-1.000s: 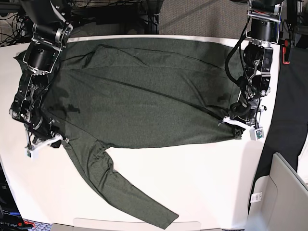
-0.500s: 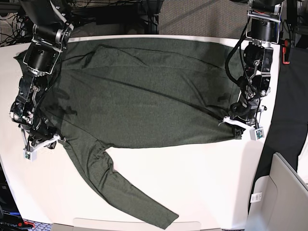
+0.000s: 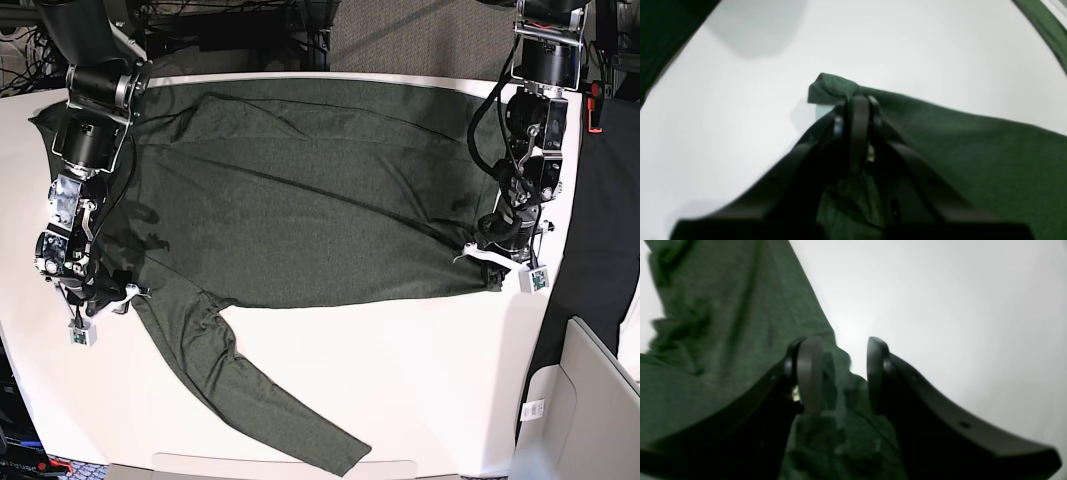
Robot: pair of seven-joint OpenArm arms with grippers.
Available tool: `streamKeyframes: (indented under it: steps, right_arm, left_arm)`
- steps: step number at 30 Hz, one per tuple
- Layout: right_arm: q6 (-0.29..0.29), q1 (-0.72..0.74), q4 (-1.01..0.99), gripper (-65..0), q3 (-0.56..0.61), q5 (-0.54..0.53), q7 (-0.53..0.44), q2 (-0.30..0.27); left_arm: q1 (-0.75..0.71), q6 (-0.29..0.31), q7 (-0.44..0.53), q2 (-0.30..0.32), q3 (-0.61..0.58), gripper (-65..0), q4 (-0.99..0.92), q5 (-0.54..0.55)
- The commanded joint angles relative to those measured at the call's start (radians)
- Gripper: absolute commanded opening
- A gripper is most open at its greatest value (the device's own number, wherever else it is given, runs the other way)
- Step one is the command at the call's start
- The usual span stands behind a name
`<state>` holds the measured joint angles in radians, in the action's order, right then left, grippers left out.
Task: Fold the T-shirt properly
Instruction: 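Hold both hem corners with both grippers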
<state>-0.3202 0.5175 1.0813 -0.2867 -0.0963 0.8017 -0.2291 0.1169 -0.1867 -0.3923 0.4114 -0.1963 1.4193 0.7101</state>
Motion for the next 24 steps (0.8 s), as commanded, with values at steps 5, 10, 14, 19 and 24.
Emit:
streamKeyframes:
  steps: [5, 10, 14, 19, 24]
  right_arm:
    - [-0.003, 0.034, -0.011, -42.2, -0.001, 0.030, -0.051, -0.008]
    - [-0.003, 0.034, -0.056, -42.2, 0.001, 0.030, -0.060, -0.008]
    - [0.002, 0.026, -0.102, -42.2, 0.002, 0.030, -0.123, -0.010]
    - [0.002, 0.026, -0.165, -42.3, 0.002, 0.030, -0.140, -0.006]
    - [0.002, 0.026, -0.181, -42.8, 0.002, 0.030, -0.135, -0.003]
  left_arm:
    - [0.010, 0.002, 0.019, 0.013, 0.008, -65.0, 0.019, -0.005]
    - [0.010, 0.002, 0.020, 0.013, 0.008, -65.0, 0.019, -0.005]
    - [0.010, 0.002, 0.020, 0.013, 0.008, -65.0, 0.025, -0.005]
    - [0.010, 0.002, 0.020, 0.013, 0.008, -65.0, 0.025, -0.005]
    - [0.010, 0.002, 0.020, 0.013, 0.008, -65.0, 0.025, -0.005]
